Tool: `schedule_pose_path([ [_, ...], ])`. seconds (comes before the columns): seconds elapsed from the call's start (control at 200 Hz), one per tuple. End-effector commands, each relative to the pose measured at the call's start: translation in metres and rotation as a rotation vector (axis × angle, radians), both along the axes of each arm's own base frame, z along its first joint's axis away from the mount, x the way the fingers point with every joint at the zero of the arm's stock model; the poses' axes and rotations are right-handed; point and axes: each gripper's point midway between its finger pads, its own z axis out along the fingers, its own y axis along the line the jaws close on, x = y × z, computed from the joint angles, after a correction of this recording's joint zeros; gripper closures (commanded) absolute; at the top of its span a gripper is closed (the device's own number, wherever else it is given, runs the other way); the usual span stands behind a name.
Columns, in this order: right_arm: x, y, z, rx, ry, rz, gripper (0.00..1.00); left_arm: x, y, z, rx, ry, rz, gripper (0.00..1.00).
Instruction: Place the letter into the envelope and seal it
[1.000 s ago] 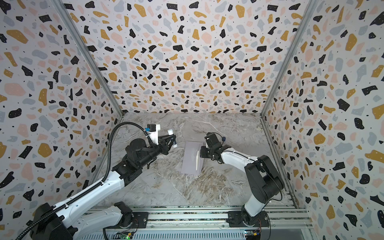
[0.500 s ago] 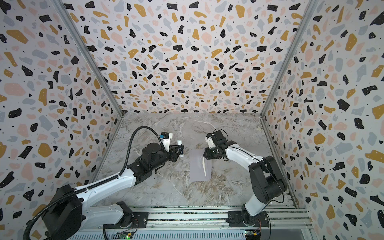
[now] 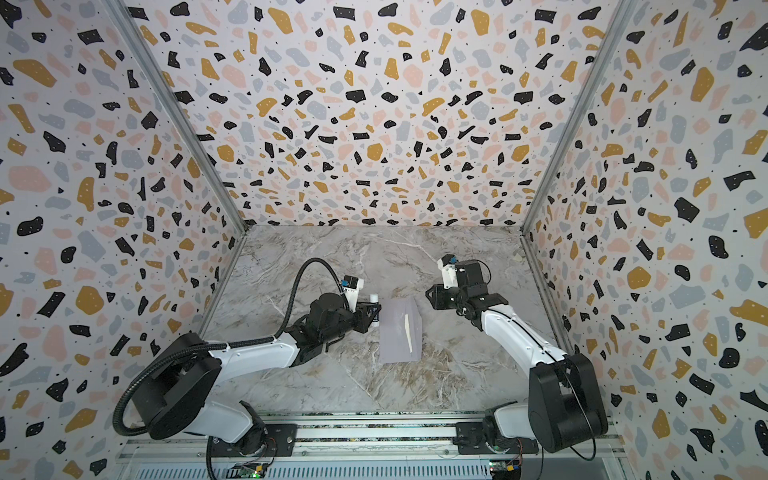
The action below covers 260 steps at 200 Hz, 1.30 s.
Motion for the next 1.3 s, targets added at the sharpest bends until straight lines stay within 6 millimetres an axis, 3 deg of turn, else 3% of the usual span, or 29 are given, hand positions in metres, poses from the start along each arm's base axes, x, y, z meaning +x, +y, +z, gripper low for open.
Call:
schedule_pose_path([
  [0.0,-0.001,-0.001,-0.018,0.010,0.047,-0.010,0.75,0.004,-0.008,0.008,-0.045,-0.044,-0.004,1.00],
  [0.19,-0.009,0.004,-0.054,0.029,0.159,0.009,0.88,0.006,-0.010,-0.013,-0.021,-0.008,0.005,1.00],
  [0.35,-0.017,0.010,-0.070,0.074,0.211,0.016,0.93,0.007,-0.012,-0.028,-0.007,0.018,0.006,1.00],
  [0.881,-0.031,0.052,-0.082,0.159,0.279,0.096,0.97,0.009,-0.017,-0.069,0.030,0.081,0.000,1.00],
  [1.297,-0.036,0.082,-0.101,0.151,0.326,0.141,0.98,0.010,-0.016,-0.079,0.050,0.091,0.004,1.00],
])
